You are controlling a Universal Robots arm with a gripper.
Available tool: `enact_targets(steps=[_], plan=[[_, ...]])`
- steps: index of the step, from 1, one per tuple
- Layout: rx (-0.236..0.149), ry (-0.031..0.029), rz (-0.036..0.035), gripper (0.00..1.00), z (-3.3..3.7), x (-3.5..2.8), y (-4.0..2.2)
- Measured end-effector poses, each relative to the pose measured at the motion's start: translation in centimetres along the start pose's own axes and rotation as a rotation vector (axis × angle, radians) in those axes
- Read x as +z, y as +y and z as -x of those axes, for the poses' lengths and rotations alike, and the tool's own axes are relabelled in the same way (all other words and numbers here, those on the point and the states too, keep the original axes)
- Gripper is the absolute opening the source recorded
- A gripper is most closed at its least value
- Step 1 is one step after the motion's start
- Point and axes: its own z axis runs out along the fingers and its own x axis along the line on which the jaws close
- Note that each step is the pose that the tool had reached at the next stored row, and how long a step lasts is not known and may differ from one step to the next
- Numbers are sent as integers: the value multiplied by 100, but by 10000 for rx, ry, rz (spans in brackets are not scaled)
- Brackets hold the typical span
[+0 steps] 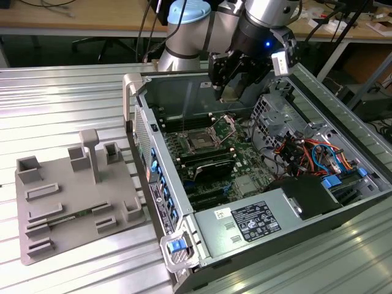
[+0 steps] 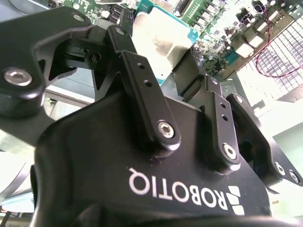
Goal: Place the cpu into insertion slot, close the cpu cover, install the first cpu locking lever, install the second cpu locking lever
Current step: 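Place the cpu into insertion slot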
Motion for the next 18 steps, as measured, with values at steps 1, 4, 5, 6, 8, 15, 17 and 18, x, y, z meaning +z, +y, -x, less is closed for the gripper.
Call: enact_targets(steps=[1,4,5,6,8,15,17,18], plan=[[0,0,0,55,0,1,0],[0,0,0,55,0,21,-2],[0,0,0,55,0,22,-2],[0,0,0,55,1,25,-2],[0,0,0,55,1,31,-3],[0,0,0,55,1,48,-4],[0,0,0,55,1,54,-5],[0,0,0,55,1,56,-5]])
